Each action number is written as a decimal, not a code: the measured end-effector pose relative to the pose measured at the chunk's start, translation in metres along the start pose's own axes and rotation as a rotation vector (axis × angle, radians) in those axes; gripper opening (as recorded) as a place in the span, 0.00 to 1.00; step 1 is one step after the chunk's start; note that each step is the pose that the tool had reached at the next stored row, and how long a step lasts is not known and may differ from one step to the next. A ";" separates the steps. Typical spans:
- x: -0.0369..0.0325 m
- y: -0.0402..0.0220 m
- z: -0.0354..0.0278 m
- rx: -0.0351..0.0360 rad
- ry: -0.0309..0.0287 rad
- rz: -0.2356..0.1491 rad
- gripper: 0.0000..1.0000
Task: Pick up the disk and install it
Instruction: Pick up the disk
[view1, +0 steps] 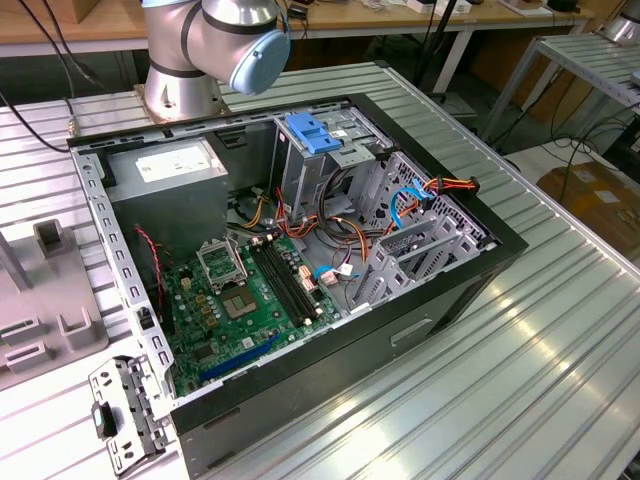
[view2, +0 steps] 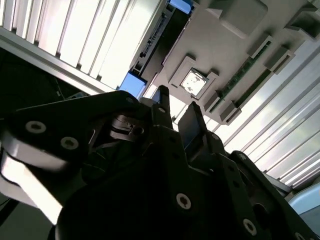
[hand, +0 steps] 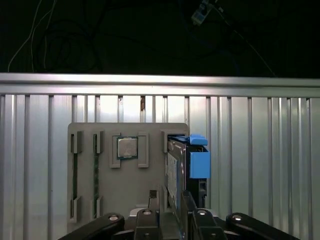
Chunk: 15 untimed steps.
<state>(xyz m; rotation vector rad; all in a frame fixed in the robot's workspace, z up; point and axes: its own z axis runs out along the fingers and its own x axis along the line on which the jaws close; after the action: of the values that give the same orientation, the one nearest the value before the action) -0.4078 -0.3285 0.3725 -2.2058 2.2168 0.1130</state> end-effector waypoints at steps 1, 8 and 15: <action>0.0000 0.0000 0.0000 -0.0001 0.0000 0.000 0.42; -0.0006 0.0000 0.0009 -0.0004 -0.0001 0.000 0.48; -0.0015 -0.0001 0.0025 -0.0005 0.0000 0.000 0.48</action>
<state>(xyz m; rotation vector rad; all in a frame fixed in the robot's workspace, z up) -0.4077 -0.3269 0.3701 -2.2060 2.2170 0.1136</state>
